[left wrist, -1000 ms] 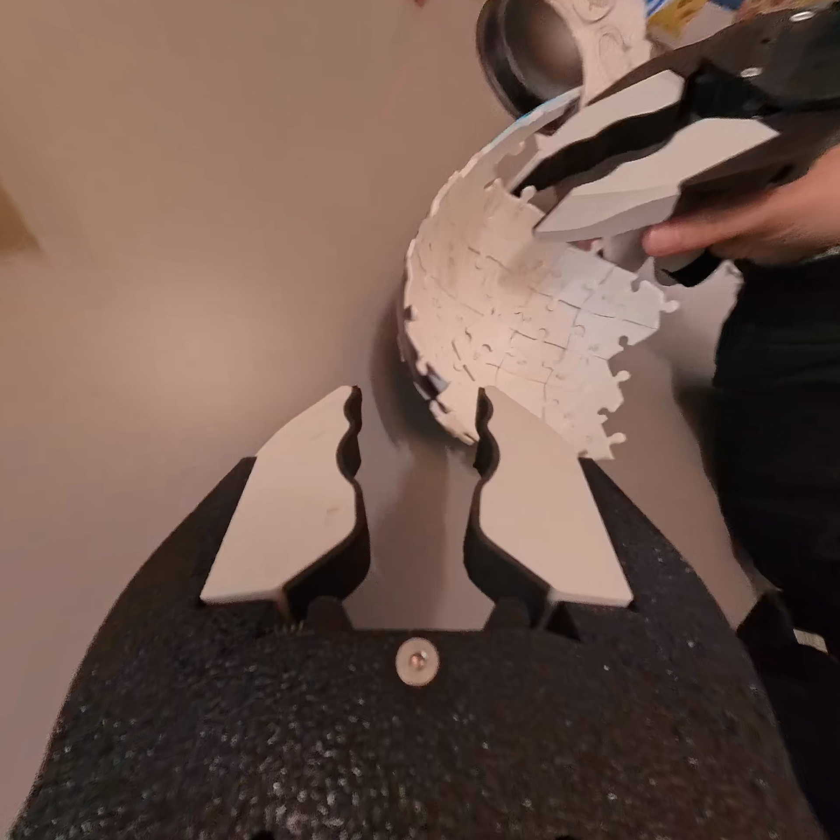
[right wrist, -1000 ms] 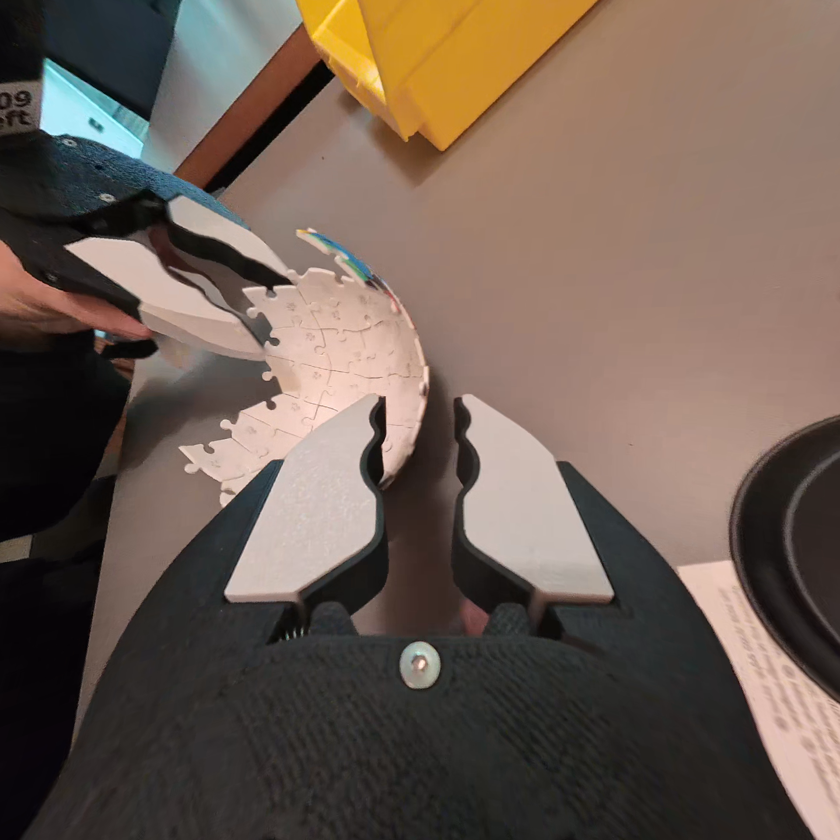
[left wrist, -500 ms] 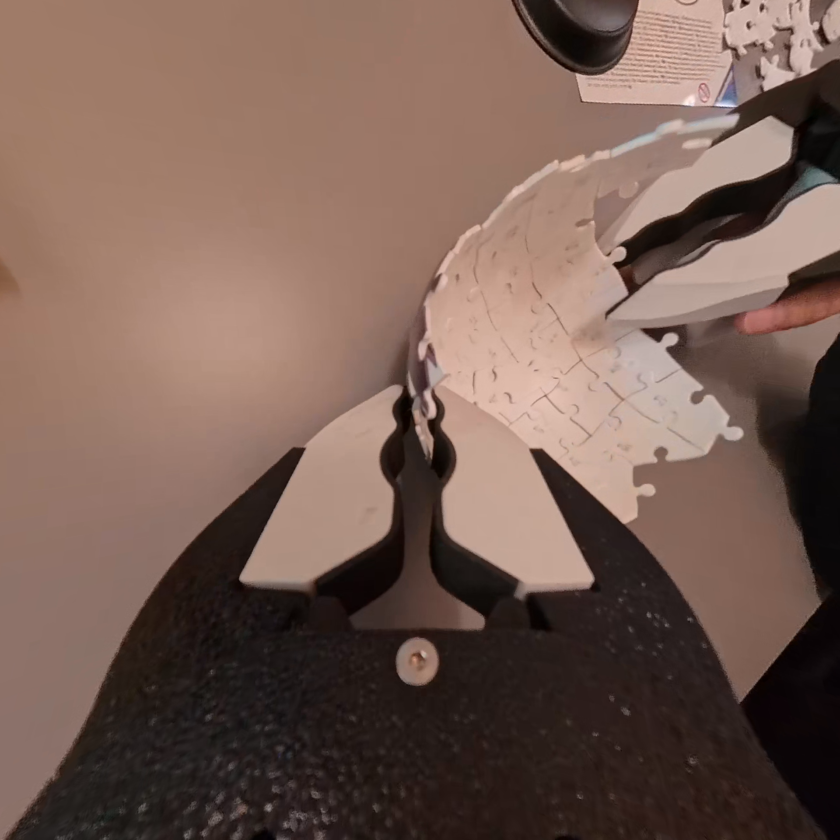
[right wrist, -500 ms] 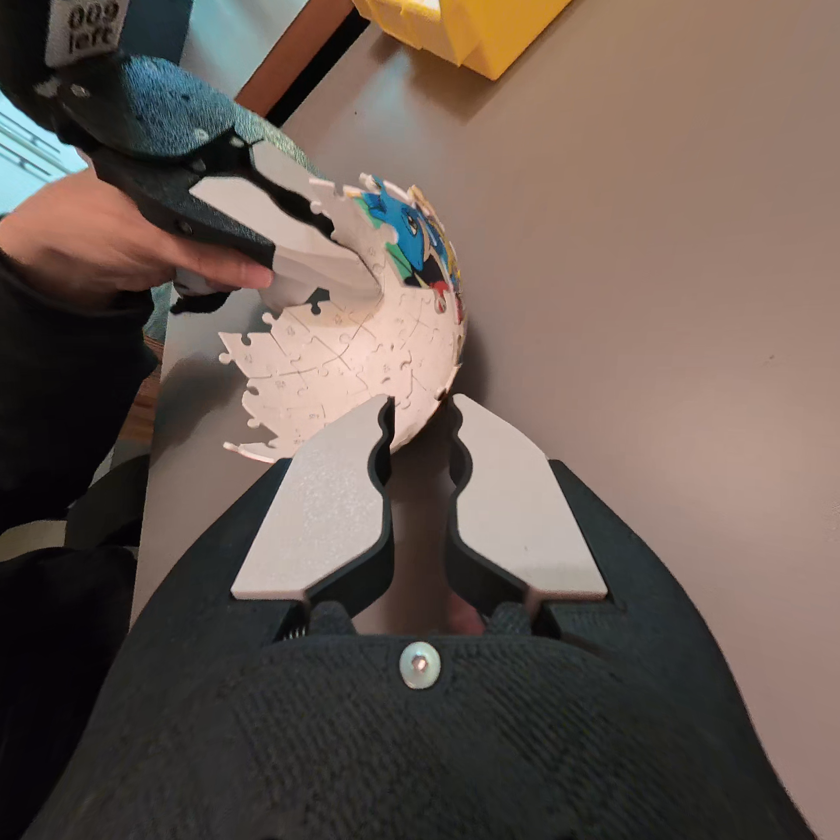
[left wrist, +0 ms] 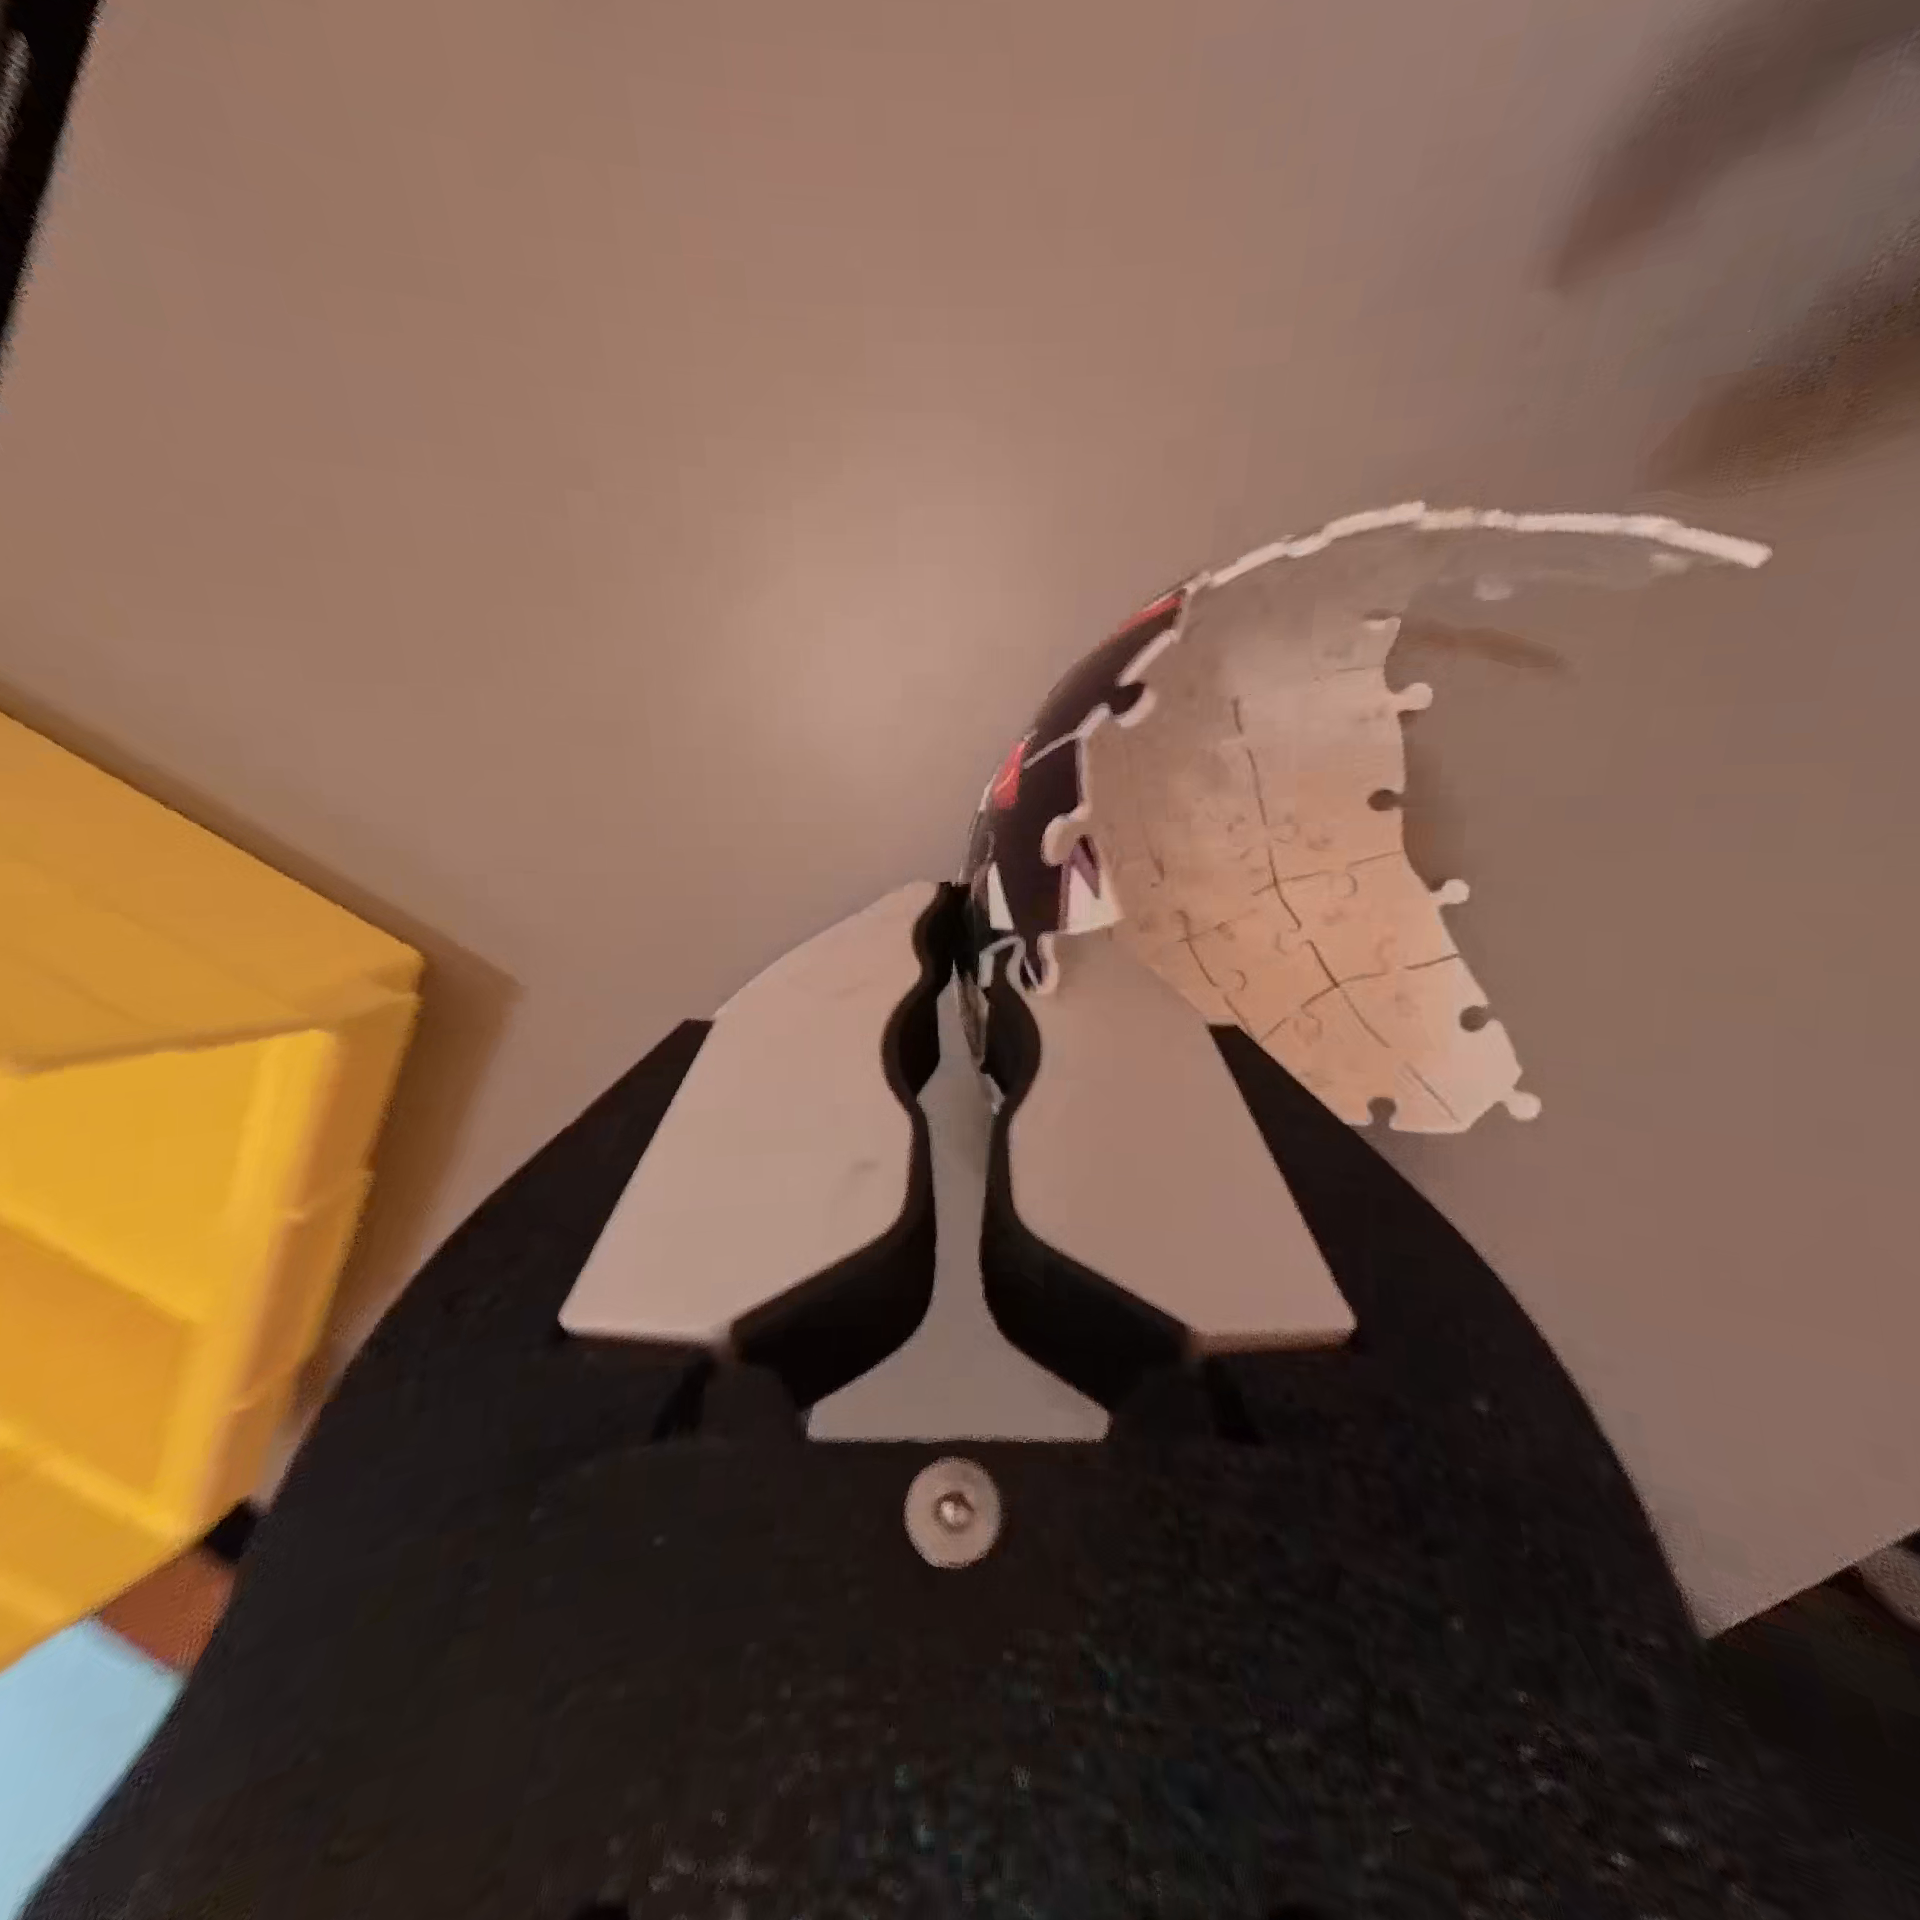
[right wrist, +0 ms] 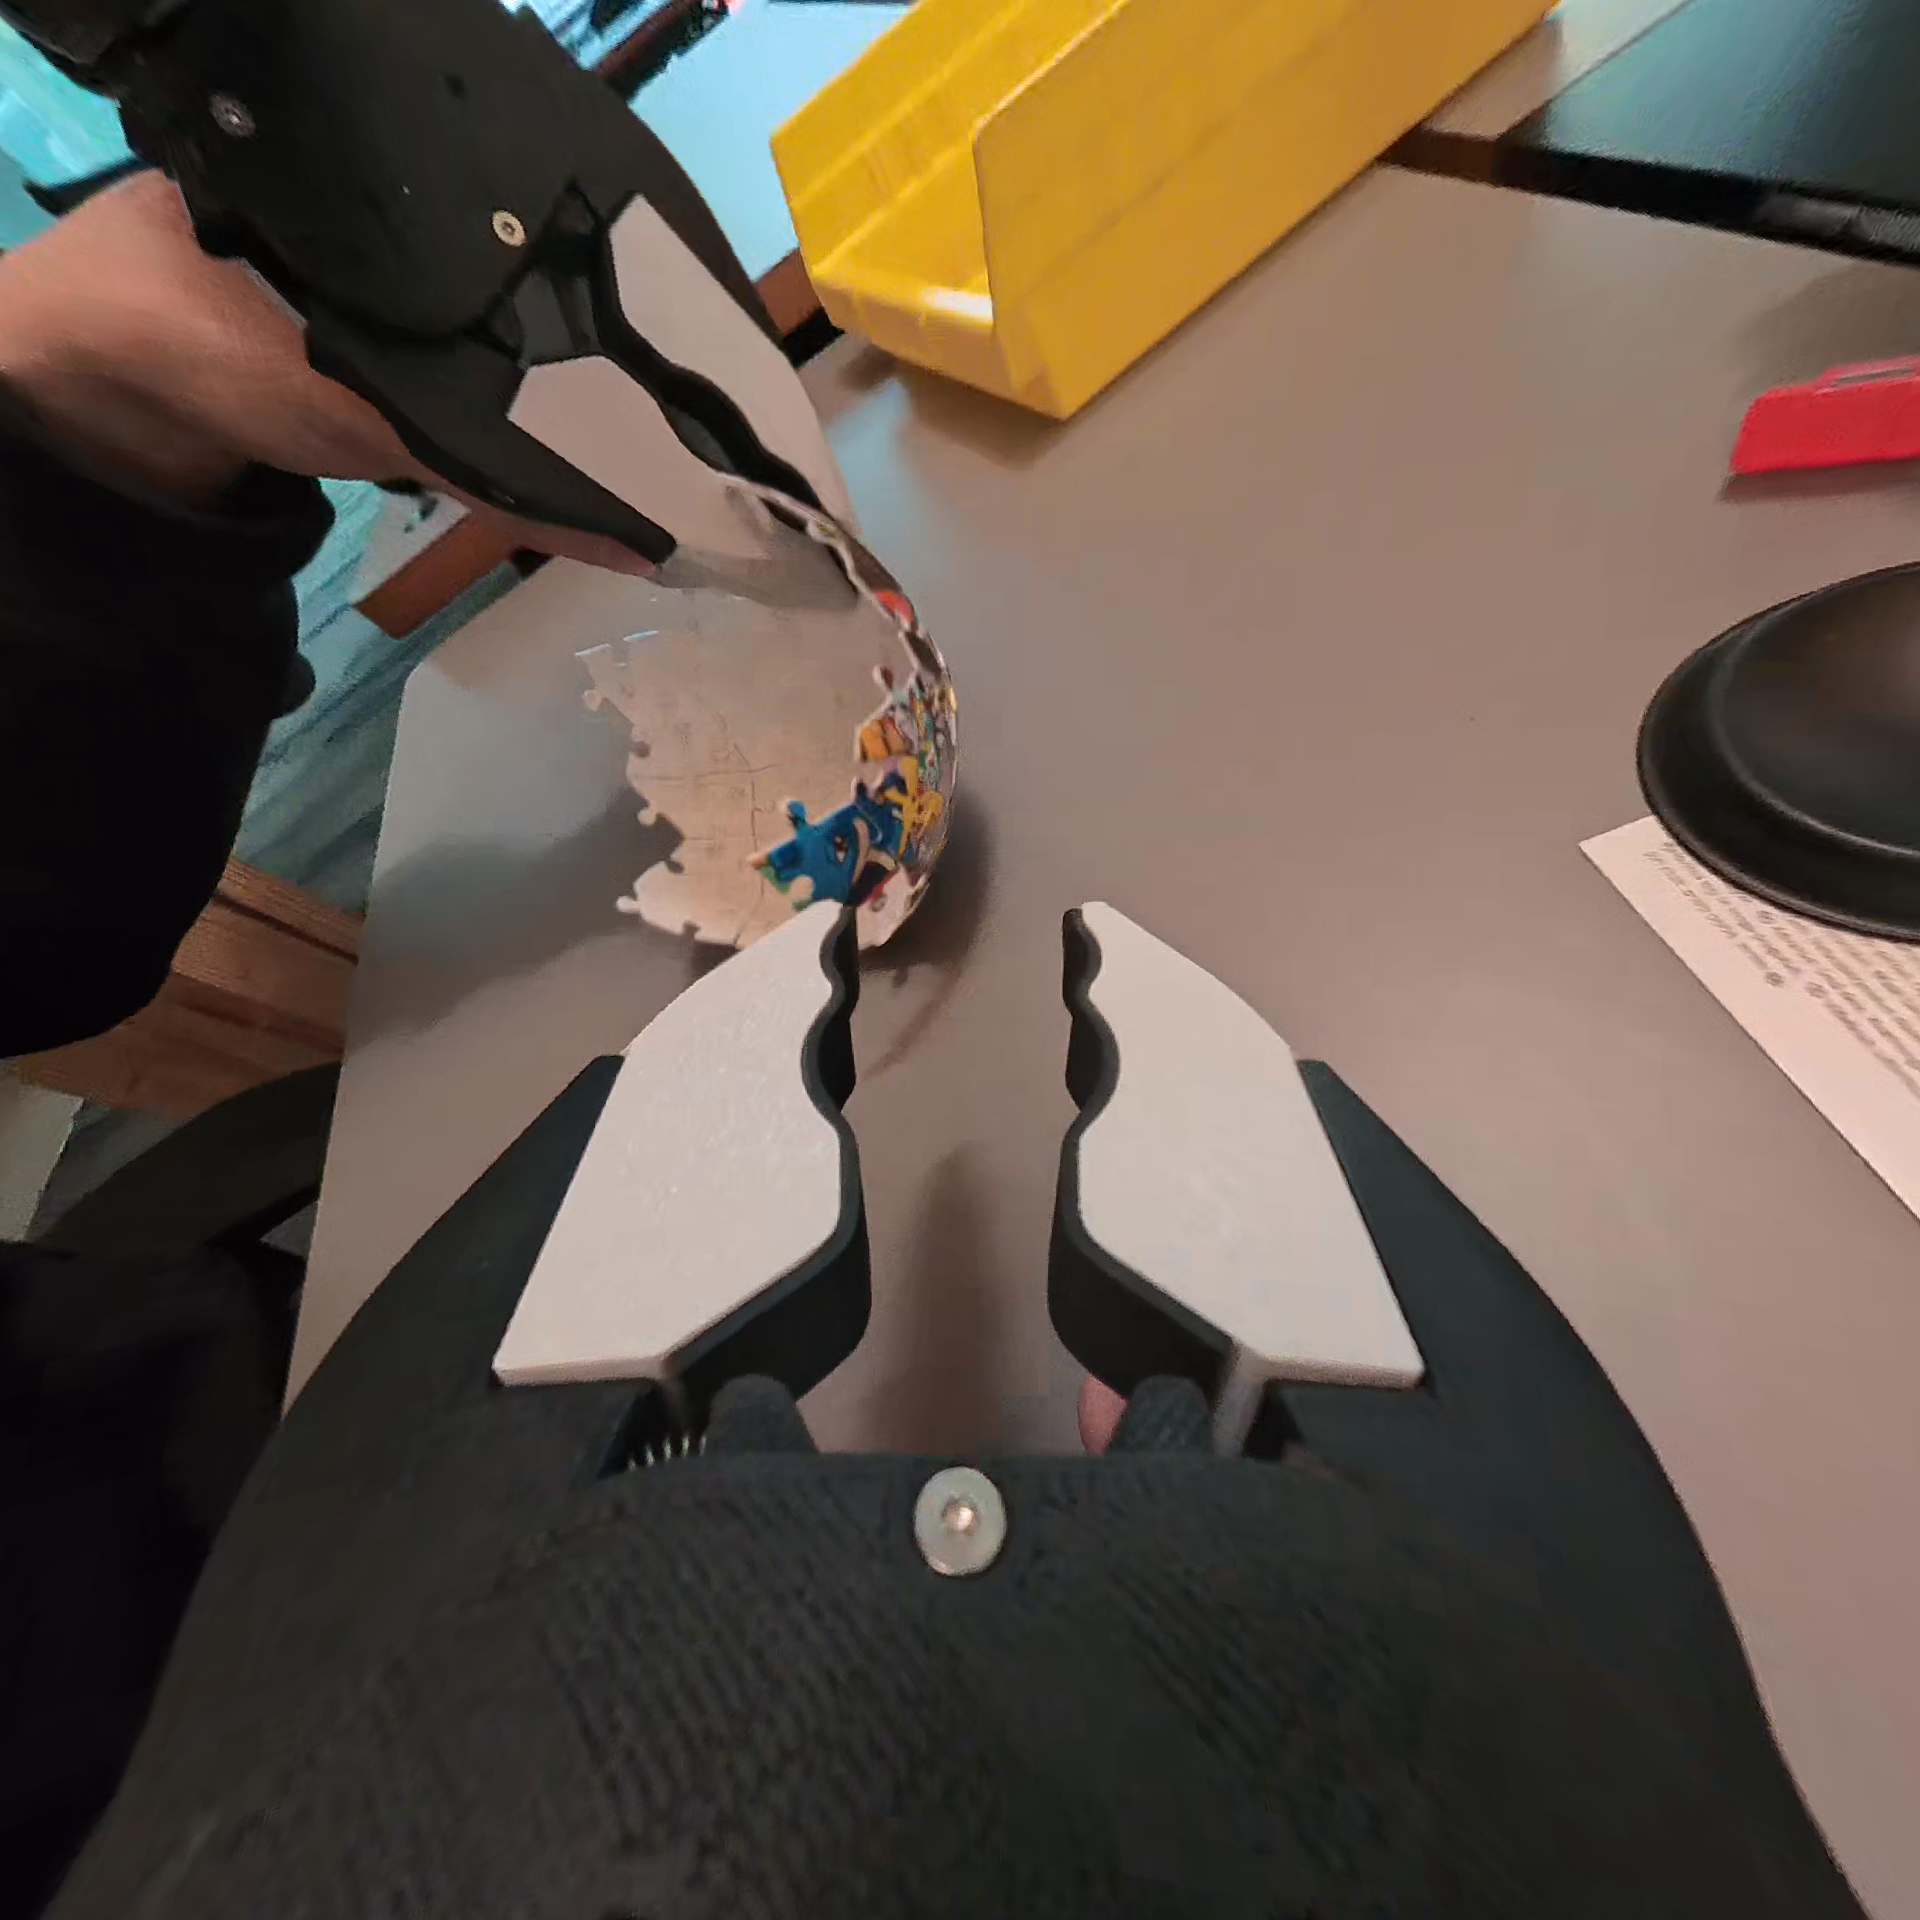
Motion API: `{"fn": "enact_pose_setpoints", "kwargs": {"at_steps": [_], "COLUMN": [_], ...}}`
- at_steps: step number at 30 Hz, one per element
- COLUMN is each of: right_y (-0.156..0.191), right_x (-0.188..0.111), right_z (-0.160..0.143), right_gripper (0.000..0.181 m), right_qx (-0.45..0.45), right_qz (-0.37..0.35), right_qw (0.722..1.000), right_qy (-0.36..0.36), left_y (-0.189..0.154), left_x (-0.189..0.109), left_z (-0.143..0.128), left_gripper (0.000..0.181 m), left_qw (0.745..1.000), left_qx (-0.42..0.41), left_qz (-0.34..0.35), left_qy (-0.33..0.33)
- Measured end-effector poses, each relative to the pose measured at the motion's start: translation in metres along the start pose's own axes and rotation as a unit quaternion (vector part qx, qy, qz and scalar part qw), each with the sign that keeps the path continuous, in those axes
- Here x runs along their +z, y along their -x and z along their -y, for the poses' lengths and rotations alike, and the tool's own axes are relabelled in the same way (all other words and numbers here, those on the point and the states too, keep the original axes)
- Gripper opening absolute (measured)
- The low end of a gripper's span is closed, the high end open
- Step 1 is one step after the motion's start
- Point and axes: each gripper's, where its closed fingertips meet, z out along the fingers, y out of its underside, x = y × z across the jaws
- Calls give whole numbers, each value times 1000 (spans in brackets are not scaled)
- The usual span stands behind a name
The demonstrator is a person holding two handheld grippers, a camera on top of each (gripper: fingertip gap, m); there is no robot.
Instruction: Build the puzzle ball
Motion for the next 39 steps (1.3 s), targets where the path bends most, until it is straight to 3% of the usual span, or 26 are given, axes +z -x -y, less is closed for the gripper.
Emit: {"fn": "enact_pose_setpoints", "kwargs": {"at_steps": [6,12,22,32,39], "right_y": [3,6,8,-10,-26], "right_x": [-8,-6,-6,3,1], "right_z": [-7,-12,13,14,12], "right_gripper": [43,48,52,39,21], "right_qx": [-28,-46,-106,-249,-209], "right_qz": [-20,-5,22,-42,-58], "right_qw": [999,999,991,967,976], "right_qy": [-11,-26,-81,-27,-35], "left_y": [-7,-20,-30,-32,-33], "left_x": [-3,-6,-18,-11,-3], "left_z": [26,52,86,98,116], "left_gripper": [3,4,2,2,5], "left_qw": [990,964,920,912,921], "left_qx": [115,217,316,349,337], "left_qz": [73,142,229,209,188], "left_qy": [48,54,35,56,52]}}
